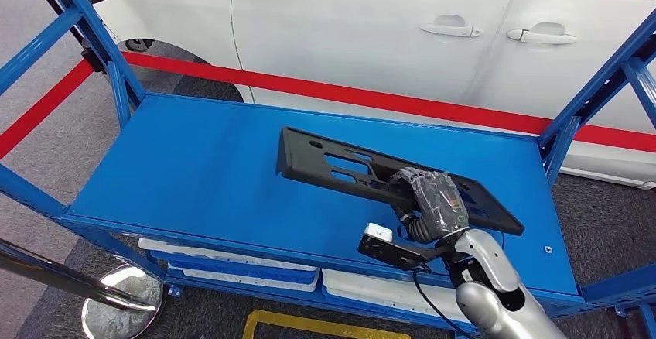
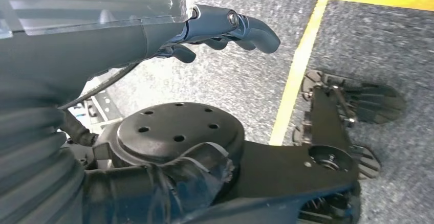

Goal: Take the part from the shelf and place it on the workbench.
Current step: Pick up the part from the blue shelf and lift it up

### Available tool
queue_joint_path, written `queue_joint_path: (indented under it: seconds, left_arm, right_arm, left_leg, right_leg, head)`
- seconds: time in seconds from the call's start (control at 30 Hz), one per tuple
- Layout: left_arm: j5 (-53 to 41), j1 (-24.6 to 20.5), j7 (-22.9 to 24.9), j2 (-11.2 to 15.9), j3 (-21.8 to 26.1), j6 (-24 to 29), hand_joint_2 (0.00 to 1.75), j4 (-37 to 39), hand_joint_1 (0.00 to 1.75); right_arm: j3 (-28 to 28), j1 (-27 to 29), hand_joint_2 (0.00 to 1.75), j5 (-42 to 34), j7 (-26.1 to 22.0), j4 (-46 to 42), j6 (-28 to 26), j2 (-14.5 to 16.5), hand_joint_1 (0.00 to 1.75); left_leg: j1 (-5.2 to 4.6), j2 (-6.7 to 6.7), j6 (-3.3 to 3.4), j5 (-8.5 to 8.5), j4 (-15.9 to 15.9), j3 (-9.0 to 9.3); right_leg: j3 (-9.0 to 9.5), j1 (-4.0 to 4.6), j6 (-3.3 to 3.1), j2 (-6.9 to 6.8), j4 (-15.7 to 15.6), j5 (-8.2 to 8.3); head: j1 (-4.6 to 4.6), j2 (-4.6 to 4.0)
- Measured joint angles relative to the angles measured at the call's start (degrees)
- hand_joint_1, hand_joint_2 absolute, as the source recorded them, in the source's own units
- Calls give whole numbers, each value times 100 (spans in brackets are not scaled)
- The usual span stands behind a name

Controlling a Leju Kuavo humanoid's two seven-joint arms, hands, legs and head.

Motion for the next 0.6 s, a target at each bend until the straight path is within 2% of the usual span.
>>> queue_joint_path:
  seconds: [0.1, 0.27, 0.43, 0.47, 0.5, 0.53, 0.6]
  left_arm:
    - [3, 1, 75, 0, 21, -28, 175, -1, 0]
    - [21, 2, 95, 0, 60, -41, 175, -1, 0]
    - [23, 0, 96, -4, 79, -50, 175, -1, 0]
    - [23, -2, 96, -8, 79, -52, 175, -1, 0]
    - [23, -4, 96, -13, 80, -53, 175, -1, 0]
    - [22, -7, 96, -17, 80, -54, 175, -1, 0]
    - [21, -9, 96, -21, 81, -60, 175, -1, 0]
  right_arm:
    - [-44, 66, 175, -241, -68, -821, 170, -106, 175]
    - [-57, 173, 175, -550, -331, -1594, 236, -247, 175]
    - [-52, 260, 175, -825, -475, -2238, 371, -406, 175]
    - [-52, 268, 175, -840, -490, -2317, 383, -440, 175]
    - [-50, 276, 175, -860, -521, -2389, 395, -480, 175]
    - [-45, 290, 175, -880, -563, -2455, 408, -522, 175]
    - [-26, 340, 175, -931, -665, -2582, 435, -598, 175]
  left_leg:
    - [-5, 0, 2, -3, 5, -2]
    - [-24, 0, 28, -21, 40, -17]
    - [-18, 10, 98, 15, 2, 1]
    - [2, 20, 124, 52, -45, 20]
    - [22, 30, 153, 92, -91, 33]
    - [37, 40, 173, 116, -121, 36]
    - [34, 44, 193, 132, -118, 4]
  right_leg:
    - [-1, -5, 2, 0, -3, 1]
    - [2, -30, 17, 0, -6, 5]
    - [30, -44, 92, 1, -34, 18]
    - [23, -38, 109, -1, 11, -44]
    - [-26, -32, 121, -2, 161, -183]
    - [-124, -32, 128, -4, 422, -390]
    - [-405, -41, 146, -5, 1136, -806]
  head:
    - [0, 0]
    - [1, 0]
    - [1, 1]
    - [4, 1]
    - [6, 1]
    - [9, 0]
    - [9, 0]
